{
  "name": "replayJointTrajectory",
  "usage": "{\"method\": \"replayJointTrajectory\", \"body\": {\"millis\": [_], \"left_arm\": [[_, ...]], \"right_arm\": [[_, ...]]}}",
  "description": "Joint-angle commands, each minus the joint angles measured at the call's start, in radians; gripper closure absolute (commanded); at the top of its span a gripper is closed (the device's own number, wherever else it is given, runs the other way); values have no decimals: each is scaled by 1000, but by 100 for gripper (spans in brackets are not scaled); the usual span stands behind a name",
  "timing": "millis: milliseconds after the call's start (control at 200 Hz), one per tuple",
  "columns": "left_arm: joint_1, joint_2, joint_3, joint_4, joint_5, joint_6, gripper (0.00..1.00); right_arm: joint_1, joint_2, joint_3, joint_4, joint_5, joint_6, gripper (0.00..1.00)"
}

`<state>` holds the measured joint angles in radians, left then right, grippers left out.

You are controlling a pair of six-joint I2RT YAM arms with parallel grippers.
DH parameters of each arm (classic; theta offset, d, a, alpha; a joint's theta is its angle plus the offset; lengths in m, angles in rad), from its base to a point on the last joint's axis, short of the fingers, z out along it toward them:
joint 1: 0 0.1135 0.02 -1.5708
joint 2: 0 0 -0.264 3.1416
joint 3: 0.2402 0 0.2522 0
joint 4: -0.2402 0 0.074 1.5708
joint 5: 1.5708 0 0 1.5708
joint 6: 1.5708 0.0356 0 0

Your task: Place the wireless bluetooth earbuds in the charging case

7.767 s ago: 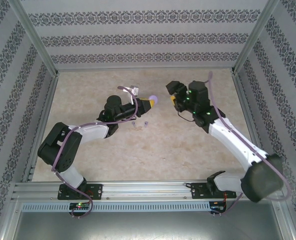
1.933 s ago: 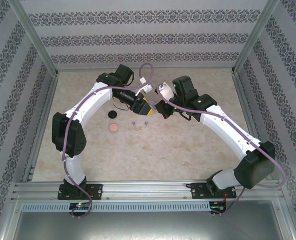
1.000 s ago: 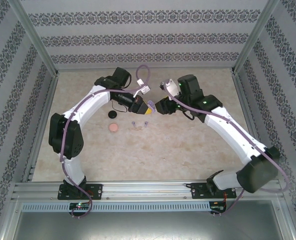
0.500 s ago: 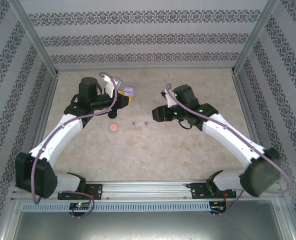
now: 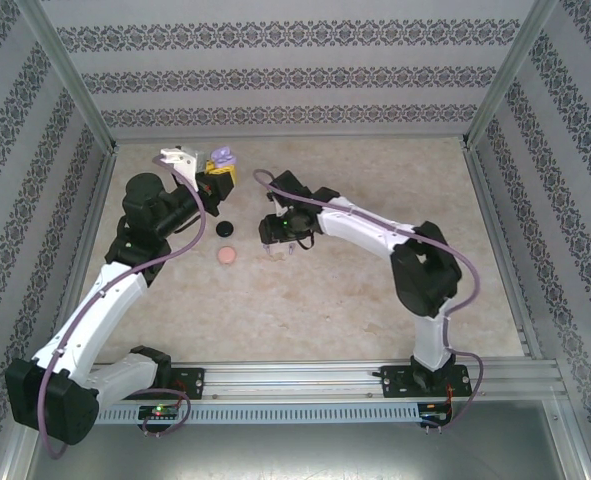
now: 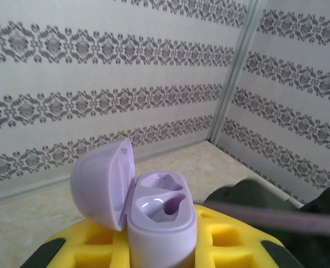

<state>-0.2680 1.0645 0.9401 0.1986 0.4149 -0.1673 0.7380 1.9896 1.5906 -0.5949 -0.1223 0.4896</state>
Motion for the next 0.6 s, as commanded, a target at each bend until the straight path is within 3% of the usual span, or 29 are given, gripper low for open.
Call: {"method": "replayJointTrajectory", "body": {"millis": [0, 235, 595], "left_arm": [[0, -27, -13, 75, -66, -31, 100], [1, -63, -37, 103, -136, -43, 100], [1, -76, -45, 100, -150, -40, 100]], "right_arm": [[21, 86, 108, -138, 93, 24, 49], [48, 239, 282, -267, 173, 40, 50], [58, 376, 446, -327, 170, 51, 54]]}}
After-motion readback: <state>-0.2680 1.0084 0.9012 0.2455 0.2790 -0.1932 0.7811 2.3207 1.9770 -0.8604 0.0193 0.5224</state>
